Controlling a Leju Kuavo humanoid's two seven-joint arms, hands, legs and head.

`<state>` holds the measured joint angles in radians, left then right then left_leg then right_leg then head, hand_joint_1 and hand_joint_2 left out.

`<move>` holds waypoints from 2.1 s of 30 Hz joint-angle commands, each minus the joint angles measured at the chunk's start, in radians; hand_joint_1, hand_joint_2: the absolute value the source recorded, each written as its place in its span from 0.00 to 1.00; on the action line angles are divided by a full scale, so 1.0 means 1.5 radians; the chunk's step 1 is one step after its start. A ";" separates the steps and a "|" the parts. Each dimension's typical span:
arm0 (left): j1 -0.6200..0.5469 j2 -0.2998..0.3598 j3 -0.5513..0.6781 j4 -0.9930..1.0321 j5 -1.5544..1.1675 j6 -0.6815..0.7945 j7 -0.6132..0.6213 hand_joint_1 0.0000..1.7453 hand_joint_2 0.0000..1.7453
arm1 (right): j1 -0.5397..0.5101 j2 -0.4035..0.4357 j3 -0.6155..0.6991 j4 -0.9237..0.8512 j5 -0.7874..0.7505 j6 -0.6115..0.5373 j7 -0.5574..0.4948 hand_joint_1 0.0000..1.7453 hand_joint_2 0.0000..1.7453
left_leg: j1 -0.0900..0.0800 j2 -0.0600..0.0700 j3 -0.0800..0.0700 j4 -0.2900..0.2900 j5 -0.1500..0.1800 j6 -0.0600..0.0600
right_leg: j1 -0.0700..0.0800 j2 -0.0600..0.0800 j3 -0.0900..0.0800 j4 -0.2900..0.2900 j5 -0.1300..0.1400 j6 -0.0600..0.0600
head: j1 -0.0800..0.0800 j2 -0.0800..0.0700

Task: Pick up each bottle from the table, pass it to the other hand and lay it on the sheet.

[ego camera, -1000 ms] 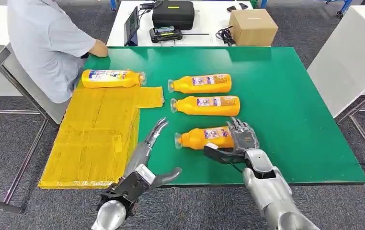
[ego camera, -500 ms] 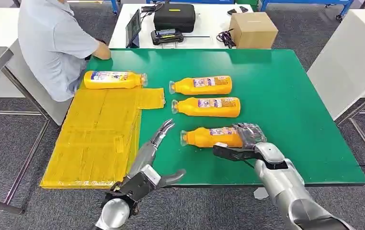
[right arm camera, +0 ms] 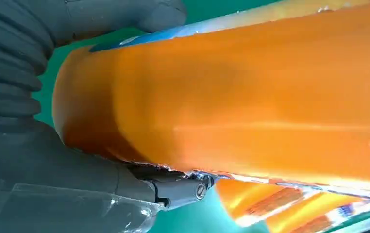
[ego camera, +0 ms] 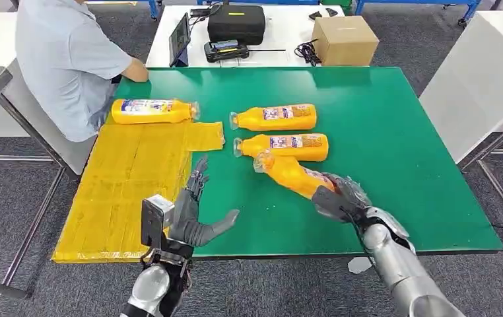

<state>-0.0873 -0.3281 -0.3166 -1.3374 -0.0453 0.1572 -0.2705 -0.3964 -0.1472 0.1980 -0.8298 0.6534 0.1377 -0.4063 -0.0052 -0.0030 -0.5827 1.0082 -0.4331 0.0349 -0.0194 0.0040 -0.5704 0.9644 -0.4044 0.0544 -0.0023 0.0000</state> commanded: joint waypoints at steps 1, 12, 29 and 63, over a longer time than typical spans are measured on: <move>-0.008 -0.014 0.064 0.090 0.096 0.026 -0.072 0.00 1.00 | 0.024 0.089 0.011 -0.159 -0.051 0.004 0.022 1.00 1.00 | 0.000 0.003 -0.001 0.000 0.000 -0.001 | 0.000 0.002 -0.002 0.000 0.000 -0.002 | 0.000 0.000; -0.036 -0.014 0.045 0.152 0.143 -0.059 -0.047 0.00 1.00 | -0.004 0.135 0.071 -0.140 -0.100 0.019 -0.001 1.00 1.00 | 0.000 -0.001 -0.008 0.000 0.001 -0.002 | 0.000 0.000 -0.007 0.001 0.000 -0.002 | 0.001 0.000; -0.083 -0.014 0.052 0.184 0.187 -0.088 -0.060 0.00 1.00 | -0.025 0.182 0.165 -0.045 -0.102 0.011 -0.014 1.00 1.00 | 0.001 -0.002 -0.011 0.000 0.001 -0.002 | 0.000 -0.002 -0.010 0.002 -0.001 -0.002 | 0.000 0.000; -0.105 -0.014 0.068 0.154 0.149 -0.009 -0.142 1.00 1.00 | -0.040 0.225 0.212 0.067 -0.111 -0.023 -0.034 0.00 1.00 | 0.001 -0.004 -0.012 0.001 0.001 -0.002 | 0.001 -0.004 -0.011 0.002 -0.001 -0.002 | 0.001 0.000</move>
<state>-0.1915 -0.3407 -0.2232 -1.1307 0.2296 0.1152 -0.4689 -0.4314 0.1972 0.5173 -0.8003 0.5455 0.0668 -0.4471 -0.0052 -0.0082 -0.6042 1.0083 -0.4298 0.0341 -0.0200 -0.0006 -0.5905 0.9670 -0.4043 0.0543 -0.0015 0.0000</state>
